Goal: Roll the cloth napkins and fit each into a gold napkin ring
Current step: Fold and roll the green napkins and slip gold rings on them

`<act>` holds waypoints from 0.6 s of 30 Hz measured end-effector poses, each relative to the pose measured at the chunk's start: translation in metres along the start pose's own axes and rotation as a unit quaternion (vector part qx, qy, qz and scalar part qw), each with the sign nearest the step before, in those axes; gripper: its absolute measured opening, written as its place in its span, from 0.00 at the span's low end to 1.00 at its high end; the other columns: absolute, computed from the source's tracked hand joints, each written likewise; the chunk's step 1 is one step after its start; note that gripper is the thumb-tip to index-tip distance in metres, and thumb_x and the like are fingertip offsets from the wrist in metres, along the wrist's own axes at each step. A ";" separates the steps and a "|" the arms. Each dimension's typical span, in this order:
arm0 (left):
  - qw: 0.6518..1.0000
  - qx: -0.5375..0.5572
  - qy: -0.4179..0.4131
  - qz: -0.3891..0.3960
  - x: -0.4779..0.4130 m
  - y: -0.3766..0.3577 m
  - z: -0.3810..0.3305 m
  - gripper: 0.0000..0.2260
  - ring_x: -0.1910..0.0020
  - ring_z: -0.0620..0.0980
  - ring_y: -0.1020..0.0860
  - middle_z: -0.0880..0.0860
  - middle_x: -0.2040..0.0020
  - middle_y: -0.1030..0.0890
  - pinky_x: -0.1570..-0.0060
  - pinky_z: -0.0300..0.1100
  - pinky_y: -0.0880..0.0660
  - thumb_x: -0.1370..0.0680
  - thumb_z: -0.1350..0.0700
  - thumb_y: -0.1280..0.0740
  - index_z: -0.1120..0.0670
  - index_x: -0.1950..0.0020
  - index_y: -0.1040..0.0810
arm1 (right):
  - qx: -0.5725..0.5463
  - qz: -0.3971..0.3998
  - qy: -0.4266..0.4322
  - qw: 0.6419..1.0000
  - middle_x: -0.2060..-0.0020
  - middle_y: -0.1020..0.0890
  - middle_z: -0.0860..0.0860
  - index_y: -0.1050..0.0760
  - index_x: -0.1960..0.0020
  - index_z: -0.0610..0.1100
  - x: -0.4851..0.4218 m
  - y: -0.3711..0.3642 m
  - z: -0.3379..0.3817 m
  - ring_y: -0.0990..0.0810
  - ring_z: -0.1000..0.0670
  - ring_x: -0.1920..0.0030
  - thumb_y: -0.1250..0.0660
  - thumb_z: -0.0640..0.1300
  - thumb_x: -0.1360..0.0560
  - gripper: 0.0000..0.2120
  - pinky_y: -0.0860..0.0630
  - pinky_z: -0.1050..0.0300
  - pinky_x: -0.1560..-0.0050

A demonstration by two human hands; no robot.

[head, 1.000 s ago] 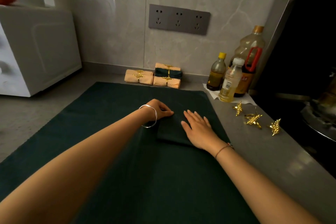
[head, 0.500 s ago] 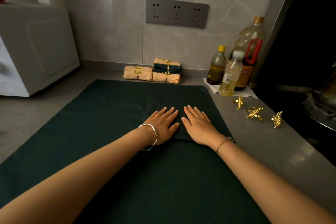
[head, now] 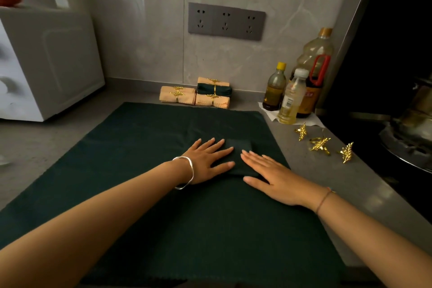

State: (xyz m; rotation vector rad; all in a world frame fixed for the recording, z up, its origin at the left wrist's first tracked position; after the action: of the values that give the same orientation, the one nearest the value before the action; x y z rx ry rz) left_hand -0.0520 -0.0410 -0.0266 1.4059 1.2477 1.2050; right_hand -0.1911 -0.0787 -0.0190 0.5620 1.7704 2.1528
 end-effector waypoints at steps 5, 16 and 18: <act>0.992 -0.109 -0.048 -0.030 0.034 0.015 -0.004 0.31 0.24 0.46 0.48 0.47 0.23 0.48 0.27 0.43 0.58 0.22 0.35 0.50 0.47 0.23 0.51 | 0.038 -0.016 -0.016 0.999 0.24 0.52 0.59 0.55 0.23 0.54 0.000 0.011 0.004 0.54 0.59 0.26 0.47 0.61 0.22 0.32 0.59 0.67 0.33; 0.979 -0.204 -0.001 -0.028 0.025 0.028 -0.010 0.22 0.35 0.53 0.28 0.55 0.31 0.30 0.37 0.47 0.29 0.19 0.53 0.41 0.52 0.25 0.42 | 0.039 -0.113 -0.029 0.992 0.31 0.31 0.58 0.37 0.28 0.56 -0.002 0.034 0.007 0.32 0.53 0.31 0.38 0.45 0.22 0.24 0.37 0.58 0.32; 0.973 -0.228 -0.015 -0.040 0.033 0.030 -0.013 0.24 0.35 0.54 0.29 0.55 0.31 0.30 0.36 0.48 0.30 0.19 0.54 0.41 0.52 0.25 0.44 | 0.057 -0.127 -0.013 0.990 0.31 0.30 0.56 0.38 0.28 0.56 0.008 0.036 0.012 0.31 0.54 0.32 0.39 0.45 0.21 0.23 0.38 0.60 0.33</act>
State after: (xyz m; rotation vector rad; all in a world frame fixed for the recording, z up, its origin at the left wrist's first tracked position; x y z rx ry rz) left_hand -0.0603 -0.0109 0.0080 1.0210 0.9194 1.3085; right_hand -0.1918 -0.0718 0.0193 0.3650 1.8493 1.8759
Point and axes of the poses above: each hand's wrist, its own x-axis away from the middle knuckle, its own y-axis out of the back of the hand, z = x × y, the point moved 8 cm from there along -x, towards the middle knuckle
